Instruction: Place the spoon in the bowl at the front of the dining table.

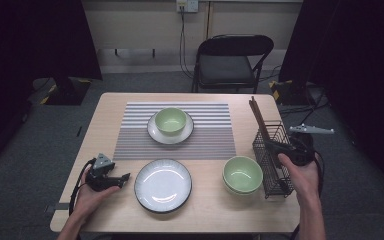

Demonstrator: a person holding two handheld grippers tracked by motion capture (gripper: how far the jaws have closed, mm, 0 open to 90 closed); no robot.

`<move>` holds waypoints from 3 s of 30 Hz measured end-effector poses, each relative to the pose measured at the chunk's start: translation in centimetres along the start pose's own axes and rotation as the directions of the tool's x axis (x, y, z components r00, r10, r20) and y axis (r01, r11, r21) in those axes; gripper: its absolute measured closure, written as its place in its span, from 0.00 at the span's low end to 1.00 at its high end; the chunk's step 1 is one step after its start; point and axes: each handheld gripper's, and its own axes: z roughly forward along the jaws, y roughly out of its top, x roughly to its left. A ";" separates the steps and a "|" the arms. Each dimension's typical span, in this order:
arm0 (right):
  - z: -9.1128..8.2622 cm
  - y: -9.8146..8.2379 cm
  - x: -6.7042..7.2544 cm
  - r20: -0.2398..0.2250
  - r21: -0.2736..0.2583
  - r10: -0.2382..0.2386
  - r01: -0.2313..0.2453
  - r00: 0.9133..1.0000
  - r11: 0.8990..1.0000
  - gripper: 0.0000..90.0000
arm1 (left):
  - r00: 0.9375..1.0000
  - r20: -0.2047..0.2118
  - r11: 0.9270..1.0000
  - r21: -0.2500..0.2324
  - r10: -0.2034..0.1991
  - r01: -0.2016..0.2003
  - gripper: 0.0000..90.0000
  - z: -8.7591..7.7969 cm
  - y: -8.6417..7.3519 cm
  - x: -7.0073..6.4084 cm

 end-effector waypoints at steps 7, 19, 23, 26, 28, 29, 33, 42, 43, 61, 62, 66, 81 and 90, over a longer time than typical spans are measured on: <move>0.3 0.3 0.0 0.005 0.000 -0.010 0.010 1.000 1.000 0.85 | 1.000 0.000 1.000 0.000 0.000 0.000 0.25 0.0 0.0 0.0; 0.2 0.1 -0.1 0.002 -0.007 -0.014 0.014 1.000 1.000 0.91 | 1.000 0.000 1.000 0.000 0.000 0.000 0.25 0.0 0.0 0.0; 0.0 0.0 0.0 0.000 -0.009 -0.024 0.024 1.000 1.000 0.91 | 1.000 0.000 1.000 0.000 0.000 0.000 0.25 0.0 0.0 0.0; -0.2 -0.2 0.1 -0.020 -0.013 -0.025 0.025 0.999 1.000 0.90 | 1.000 0.000 1.000 -0.001 -0.001 0.001 0.25 0.0 0.0 0.0; -0.4 -0.3 0.1 -0.037 -0.021 -0.020 0.020 0.999 1.000 0.90 | 1.000 0.000 1.000 -0.001 -0.001 0.001 0.25 0.0 0.0 0.0; -0.4 -0.4 0.2 -0.039 -0.023 -0.021 0.020 0.999 1.000 0.90 | 1.000 0.000 1.000 0.000 -0.001 0.001 0.25 0.0 0.0 0.0; -0.7 -0.6 0.3 -0.049 -0.028 -0.027 0.026 0.998 0.999 0.90 | 1.000 0.000 1.000 0.000 -0.001 0.001 0.25 0.0 0.0 0.0; -1.4 -1.4 0.7 -0.072 -0.038 -0.044 0.041 0.996 0.998 0.86 | 1.000 0.000 1.000 0.000 -0.001 0.001 0.25 0.0 0.0 0.0; -1.4 -1.5 0.7 -0.071 -0.035 -0.042 0.040 0.997 0.999 0.85 | 1.000 0.000 1.000 0.000 0.000 0.000 0.25 0.0 0.0 0.0; -1.5 -3.0 0.6 -0.065 0.004 -0.045 0.046 0.997 0.999 0.83 | 1.000 0.000 1.000 0.000 0.000 0.000 0.25 0.0 0.0 0.0; -1.4 -3.0 0.7 -0.062 0.007 -0.046 0.047 0.997 0.999 0.83 | 1.000 0.000 1.000 0.000 0.000 0.000 0.25 0.0 0.0 0.0; -1.2 -3.0 0.8 -0.051 0.019 -0.052 0.053 0.997 0.998 0.85 | 1.000 0.000 1.000 -0.001 -0.001 0.001 0.25 0.0 0.0 0.0; -1.3 -2.8 1.1 -0.026 -0.002 -0.089 0.089 0.996 0.996 0.93 | 1.000 0.000 1.000 0.000 0.000 0.000 0.25 0.0 0.0 0.0; -1.5 -2.3 0.9 -0.008 -0.018 -0.101 0.101 0.995 0.995 0.96 | 1.000 0.000 1.000 0.000 -0.001 0.001 0.25 0.0 0.0 0.0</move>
